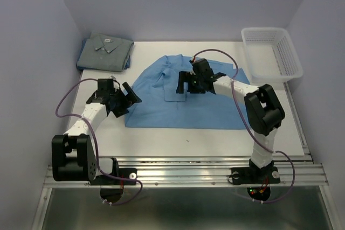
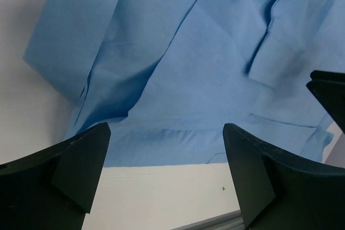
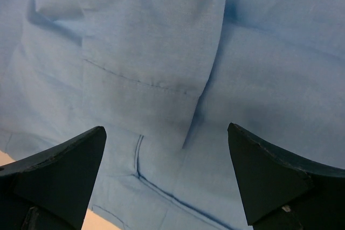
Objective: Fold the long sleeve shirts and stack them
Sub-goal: Fold the shirt
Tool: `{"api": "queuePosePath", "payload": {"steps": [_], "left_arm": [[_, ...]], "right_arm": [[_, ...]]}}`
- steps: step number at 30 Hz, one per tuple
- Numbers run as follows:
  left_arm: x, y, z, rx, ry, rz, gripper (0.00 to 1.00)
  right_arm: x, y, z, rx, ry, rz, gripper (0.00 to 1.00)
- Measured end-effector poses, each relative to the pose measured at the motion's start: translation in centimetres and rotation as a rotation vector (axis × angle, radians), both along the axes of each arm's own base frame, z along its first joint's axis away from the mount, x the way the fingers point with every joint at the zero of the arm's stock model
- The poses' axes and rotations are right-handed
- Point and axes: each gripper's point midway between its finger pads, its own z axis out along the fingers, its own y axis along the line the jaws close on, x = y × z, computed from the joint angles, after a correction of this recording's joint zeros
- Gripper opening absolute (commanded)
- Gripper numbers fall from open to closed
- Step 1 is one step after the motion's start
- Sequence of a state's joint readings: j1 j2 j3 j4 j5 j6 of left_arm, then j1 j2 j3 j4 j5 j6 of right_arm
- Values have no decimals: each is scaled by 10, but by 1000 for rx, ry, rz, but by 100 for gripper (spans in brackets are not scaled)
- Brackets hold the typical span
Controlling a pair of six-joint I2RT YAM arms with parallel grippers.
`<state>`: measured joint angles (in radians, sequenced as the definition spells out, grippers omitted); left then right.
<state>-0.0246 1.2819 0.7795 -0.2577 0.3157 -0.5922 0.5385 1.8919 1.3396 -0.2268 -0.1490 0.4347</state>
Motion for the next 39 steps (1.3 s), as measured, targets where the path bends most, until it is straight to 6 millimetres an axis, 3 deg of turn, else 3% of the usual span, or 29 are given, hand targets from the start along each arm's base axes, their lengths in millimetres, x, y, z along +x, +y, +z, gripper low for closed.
{"api": "queuePosePath", "payload": {"steps": [4, 11, 14, 16, 17, 20, 28, 30, 32, 33, 35, 39], "left_arm": [[-14, -6, -24, -24, 62, -22, 99], [-24, -9, -52, -40, 116, -27, 99], [-24, -9, -59, -43, 130, -18, 99], [-22, -9, -59, -44, 125, -17, 99], [-21, -10, -59, -46, 123, -15, 99], [-19, -10, -58, -50, 116, -10, 99], [-17, -10, -58, -56, 114, 3, 99], [-16, -10, -58, -55, 114, 6, 99], [-16, -9, -58, -53, 114, 11, 99], [-16, -9, -58, -51, 114, 15, 99], [-16, -8, -58, -50, 114, 18, 99], [-15, -7, -58, -47, 116, 30, 99]], "right_arm": [[2, 10, -27, -7, 62, 12, 100], [-9, 26, -36, 33, 115, 61, 93], [-14, 32, -36, 55, 134, 76, 83], [-15, 35, -35, 71, 141, 79, 67], [-15, 37, -33, 84, 145, 82, 52], [-15, 39, -31, 100, 148, 76, 34], [-6, 31, -43, 69, 154, -13, 38], [-6, 29, -54, 55, 174, -37, 31], [-3, 29, -54, 56, 171, -48, 21], [-3, 29, -55, 54, 172, -51, 10], [-1, 27, -56, 47, 169, -67, 3], [3, 20, -58, 9, 146, -82, 1]]}}
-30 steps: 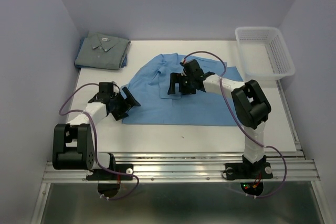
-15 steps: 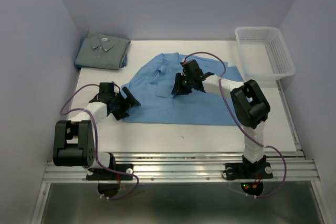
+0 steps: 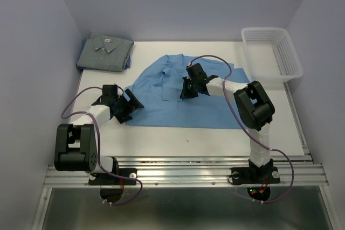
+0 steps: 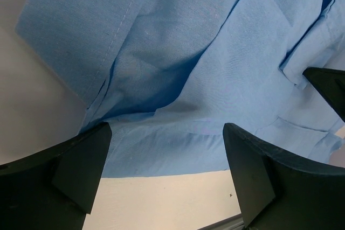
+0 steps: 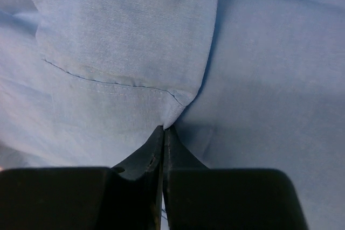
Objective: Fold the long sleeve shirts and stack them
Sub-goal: Fold the shirt
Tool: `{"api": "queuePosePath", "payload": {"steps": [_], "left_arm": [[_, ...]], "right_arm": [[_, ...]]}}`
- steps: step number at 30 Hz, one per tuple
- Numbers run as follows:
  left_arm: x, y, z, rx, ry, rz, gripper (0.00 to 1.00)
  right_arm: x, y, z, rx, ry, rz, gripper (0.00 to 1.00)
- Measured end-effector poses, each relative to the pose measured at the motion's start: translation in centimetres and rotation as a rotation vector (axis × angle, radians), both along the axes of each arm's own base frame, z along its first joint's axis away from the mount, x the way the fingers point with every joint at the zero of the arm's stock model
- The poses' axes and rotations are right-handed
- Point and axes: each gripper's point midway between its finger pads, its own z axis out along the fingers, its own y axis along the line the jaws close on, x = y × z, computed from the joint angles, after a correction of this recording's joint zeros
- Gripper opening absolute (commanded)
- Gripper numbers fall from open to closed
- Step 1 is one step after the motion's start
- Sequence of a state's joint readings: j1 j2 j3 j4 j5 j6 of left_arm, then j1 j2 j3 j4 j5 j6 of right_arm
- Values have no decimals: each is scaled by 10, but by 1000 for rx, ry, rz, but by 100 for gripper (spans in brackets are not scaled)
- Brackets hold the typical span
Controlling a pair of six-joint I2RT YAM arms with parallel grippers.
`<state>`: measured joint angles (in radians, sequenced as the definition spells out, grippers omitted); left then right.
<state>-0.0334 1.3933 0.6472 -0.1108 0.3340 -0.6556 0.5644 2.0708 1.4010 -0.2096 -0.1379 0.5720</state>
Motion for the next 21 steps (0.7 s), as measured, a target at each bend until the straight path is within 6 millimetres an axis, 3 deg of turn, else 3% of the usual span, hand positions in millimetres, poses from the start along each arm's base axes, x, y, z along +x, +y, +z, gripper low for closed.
{"api": "queuePosePath", "payload": {"steps": [4, 9, 12, 15, 21], "left_arm": [[1, 1, 0, 3, 3, 15, 99], [2, 5, -1, 25, 11, 33, 99], [2, 10, -1, 52, 19, 50, 99], [2, 14, -2, 73, 28, 64, 99], [4, 21, -3, 107, 36, 93, 99]], "right_arm": [[0, -19, 4, -107, -44, 20, 1], [-2, -57, 40, -304, -121, 61, 1], [-12, -93, 73, -436, -156, 43, 1], [-29, -128, 94, -544, -141, 14, 1], [-64, -207, 108, -718, -20, -74, 1]]}}
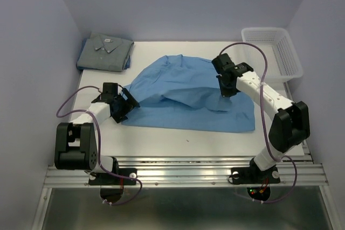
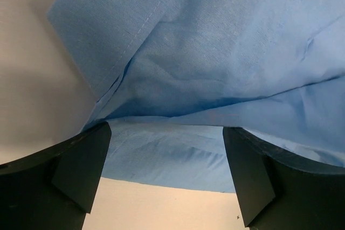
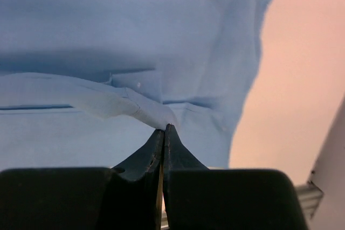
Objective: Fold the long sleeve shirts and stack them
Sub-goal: Fold the shirt
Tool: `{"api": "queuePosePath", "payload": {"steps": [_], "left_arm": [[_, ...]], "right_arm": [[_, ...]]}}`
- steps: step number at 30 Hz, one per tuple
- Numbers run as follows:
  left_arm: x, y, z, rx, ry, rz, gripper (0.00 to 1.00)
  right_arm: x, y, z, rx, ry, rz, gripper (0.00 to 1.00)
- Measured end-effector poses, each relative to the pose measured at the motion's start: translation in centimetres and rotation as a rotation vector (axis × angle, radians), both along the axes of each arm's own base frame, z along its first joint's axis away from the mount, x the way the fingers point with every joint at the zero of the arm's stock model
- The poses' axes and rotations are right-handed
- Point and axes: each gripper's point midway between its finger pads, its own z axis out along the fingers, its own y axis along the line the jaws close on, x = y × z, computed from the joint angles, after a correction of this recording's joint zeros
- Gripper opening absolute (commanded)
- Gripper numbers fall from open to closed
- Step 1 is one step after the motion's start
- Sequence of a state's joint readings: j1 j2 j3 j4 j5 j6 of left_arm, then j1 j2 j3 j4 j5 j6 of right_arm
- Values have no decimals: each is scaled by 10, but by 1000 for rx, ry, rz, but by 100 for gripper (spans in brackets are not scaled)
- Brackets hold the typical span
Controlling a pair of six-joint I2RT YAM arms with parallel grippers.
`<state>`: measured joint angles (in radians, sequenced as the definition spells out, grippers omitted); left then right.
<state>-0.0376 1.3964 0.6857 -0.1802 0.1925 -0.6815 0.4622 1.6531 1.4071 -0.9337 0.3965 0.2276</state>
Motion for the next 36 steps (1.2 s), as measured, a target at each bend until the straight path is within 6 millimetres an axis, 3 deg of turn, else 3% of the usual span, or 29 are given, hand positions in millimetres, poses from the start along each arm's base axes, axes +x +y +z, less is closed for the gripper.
{"api": "queuePosePath", "payload": {"steps": [8, 13, 16, 21, 25, 29, 33, 36], "left_arm": [[9, 1, -1, 5, 10, 18, 99], [15, -2, 0, -14, 9, 18, 99], [16, -7, 1, -38, 4, 11, 99], [20, -8, 1, -43, 8, 6, 99], [27, -9, 1, -45, 11, 4, 99], [31, -10, 1, -48, 12, 1, 99], [31, -11, 1, -52, 15, -2, 99], [31, -10, 1, -52, 19, -4, 99]], "right_arm": [[-24, -67, 27, -92, 29, -132, 1], [-30, -79, 30, -131, 41, -153, 1], [-27, -92, 38, -209, 1, -185, 1], [-2, -127, 59, -391, -227, -281, 1], [8, -126, 61, -327, -448, -240, 1], [4, -114, 60, -191, -609, -181, 1], [-3, -104, 59, -80, -687, -153, 2], [-13, -101, 50, -19, -695, -172, 9]]}}
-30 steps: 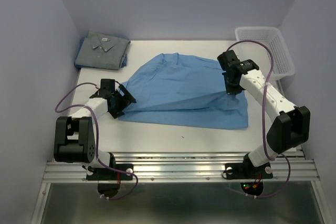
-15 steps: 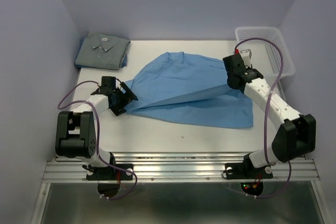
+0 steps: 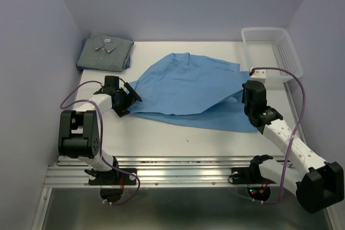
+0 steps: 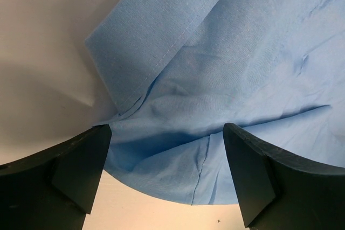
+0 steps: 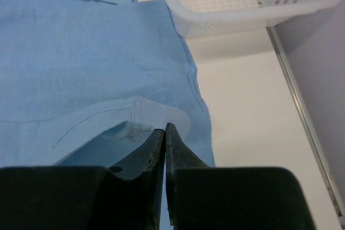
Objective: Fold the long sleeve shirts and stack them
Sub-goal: Fold the shirt
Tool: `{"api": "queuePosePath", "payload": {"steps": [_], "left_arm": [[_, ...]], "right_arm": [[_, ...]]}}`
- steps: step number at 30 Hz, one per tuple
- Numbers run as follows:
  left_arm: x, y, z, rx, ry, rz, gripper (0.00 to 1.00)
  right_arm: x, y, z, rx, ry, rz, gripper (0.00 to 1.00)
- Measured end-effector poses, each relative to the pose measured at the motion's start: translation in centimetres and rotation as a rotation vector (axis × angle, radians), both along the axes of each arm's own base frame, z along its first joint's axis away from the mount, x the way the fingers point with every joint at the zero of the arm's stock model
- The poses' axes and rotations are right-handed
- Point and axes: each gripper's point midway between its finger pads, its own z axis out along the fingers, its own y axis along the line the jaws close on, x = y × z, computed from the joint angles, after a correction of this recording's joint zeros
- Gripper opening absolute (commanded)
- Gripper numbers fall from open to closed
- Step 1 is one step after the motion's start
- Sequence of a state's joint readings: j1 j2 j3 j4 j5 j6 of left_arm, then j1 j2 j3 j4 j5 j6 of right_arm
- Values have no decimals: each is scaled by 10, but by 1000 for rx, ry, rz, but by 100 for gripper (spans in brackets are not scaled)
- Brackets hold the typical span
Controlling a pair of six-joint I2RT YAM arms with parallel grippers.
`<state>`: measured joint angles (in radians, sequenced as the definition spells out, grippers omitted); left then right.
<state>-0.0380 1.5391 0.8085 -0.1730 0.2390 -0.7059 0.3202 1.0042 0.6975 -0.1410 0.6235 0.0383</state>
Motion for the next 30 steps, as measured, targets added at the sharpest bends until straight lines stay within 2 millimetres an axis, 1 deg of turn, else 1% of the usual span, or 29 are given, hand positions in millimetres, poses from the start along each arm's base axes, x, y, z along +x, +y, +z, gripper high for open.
{"api": "queuePosePath", "payload": {"steps": [3, 4, 7, 9, 10, 11, 12, 13, 14, 15, 16, 21, 23, 25, 26, 29, 30], "left_arm": [[0, 0, 0, 4, 10, -5, 99], [1, 0, 0, 6, 13, -8, 99], [0, 1, 0, 13, 18, -14, 99], [0, 2, -1, 18, 21, -17, 99], [-1, 2, -1, 22, 24, -18, 99], [-1, 3, -1, 27, 27, -18, 99], [-2, 4, -1, 31, 31, -20, 99], [-2, 5, 0, 39, 34, -19, 99], [-2, 6, 0, 44, 37, -18, 99], [-3, 7, 1, 52, 42, -17, 99], [-2, 9, 2, 62, 43, -16, 99], [9, 15, 15, 97, 21, -8, 99], [15, 16, 21, 105, 5, -7, 99], [21, 16, 29, 105, -16, -9, 99], [24, 16, 32, 105, -25, -9, 99], [27, 9, 41, 100, -51, -29, 99], [28, 2, 46, 97, -66, -47, 99]], "right_arm": [[-7, 1, -10, 49, 8, -21, 10], [-9, 0, -15, 62, 18, -33, 14], [-16, -4, -26, 87, 47, -87, 17], [-21, -8, -31, 107, 53, -127, 30], [-23, -9, -34, 118, 53, -149, 43], [-26, -12, -36, 127, 53, -174, 50], [-29, -14, -38, 140, 53, -201, 64], [-32, -16, -39, 154, 48, -228, 69], [-36, -18, -40, 168, 47, -250, 71], [-40, -20, -39, 191, 36, -276, 77], [-45, -22, -39, 224, 21, -308, 100], [-73, -37, -31, 321, -50, -456, 100], [-79, -40, -29, 332, -60, -472, 100], [-78, -38, -25, 343, -56, -462, 100], [-74, -33, -23, 354, -48, -444, 100], [-62, -15, -23, 387, 7, -360, 100], [-55, -4, -26, 410, 33, -311, 100]]}}
